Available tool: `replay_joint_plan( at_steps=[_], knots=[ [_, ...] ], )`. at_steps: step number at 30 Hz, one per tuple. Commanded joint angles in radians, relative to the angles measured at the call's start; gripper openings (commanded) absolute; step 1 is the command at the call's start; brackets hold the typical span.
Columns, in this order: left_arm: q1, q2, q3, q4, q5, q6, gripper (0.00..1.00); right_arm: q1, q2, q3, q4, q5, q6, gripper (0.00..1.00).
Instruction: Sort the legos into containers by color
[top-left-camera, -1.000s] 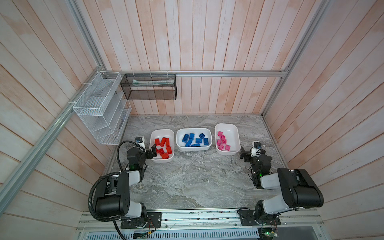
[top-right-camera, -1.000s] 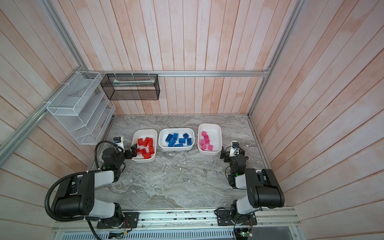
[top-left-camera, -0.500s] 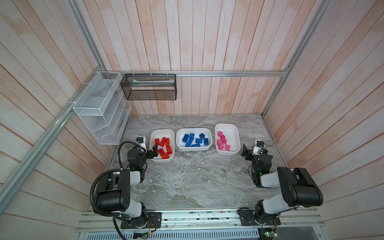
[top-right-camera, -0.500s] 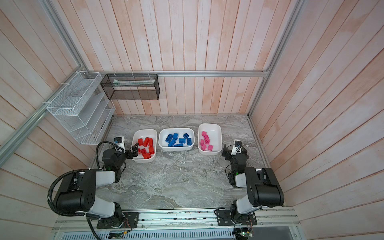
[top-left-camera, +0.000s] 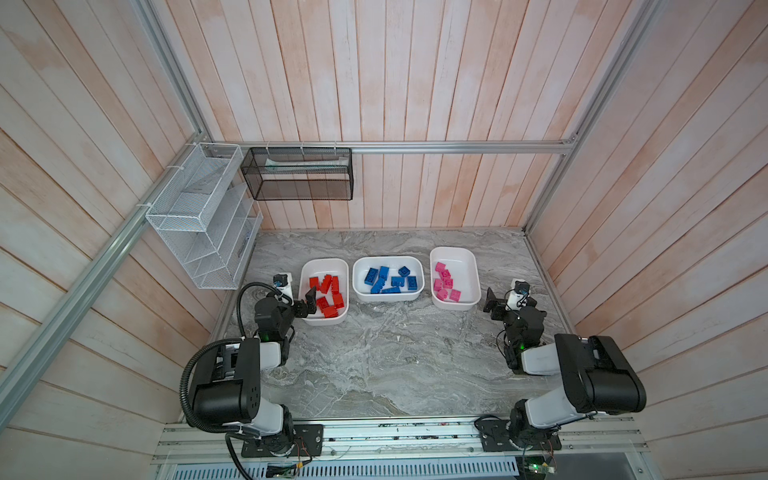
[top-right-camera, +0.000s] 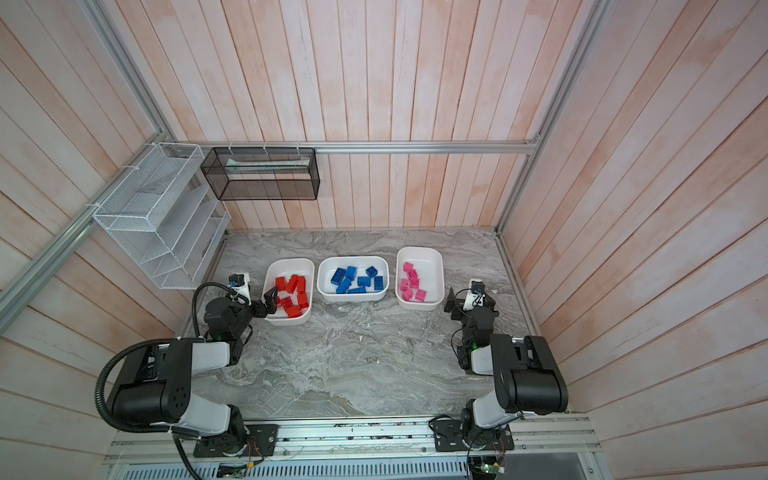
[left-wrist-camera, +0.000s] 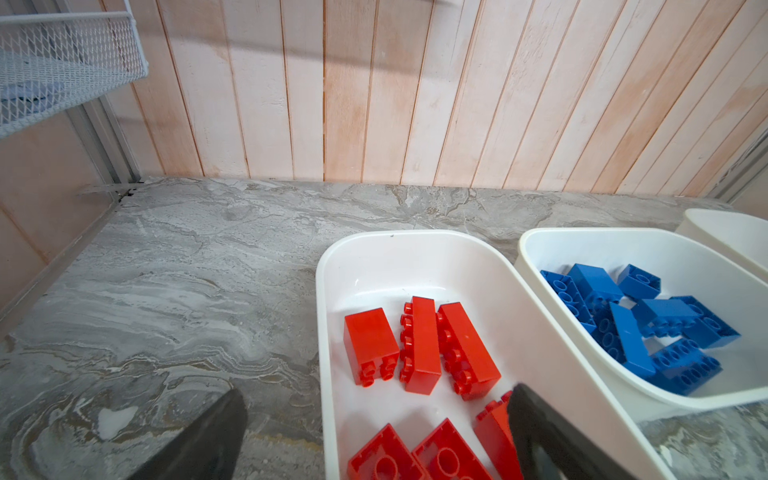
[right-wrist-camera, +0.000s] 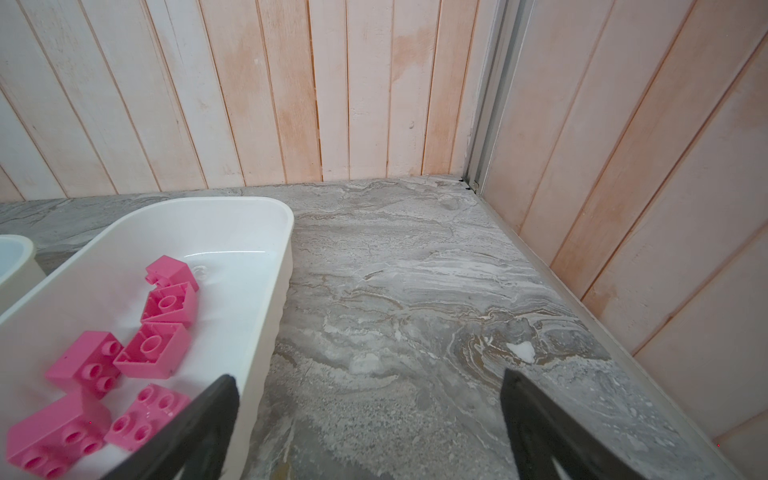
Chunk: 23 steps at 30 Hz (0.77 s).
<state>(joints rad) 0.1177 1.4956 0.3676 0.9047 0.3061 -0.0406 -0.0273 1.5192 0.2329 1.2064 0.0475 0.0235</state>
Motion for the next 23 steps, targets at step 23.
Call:
replay_joint_plan(
  at_steps=[23],
  knots=[
    [0.002, -0.029, -0.025, 0.053, 0.020, 0.020, 1.00, -0.004, -0.026, 0.017, -0.032, 0.117, 0.055, 0.98]
  ],
)
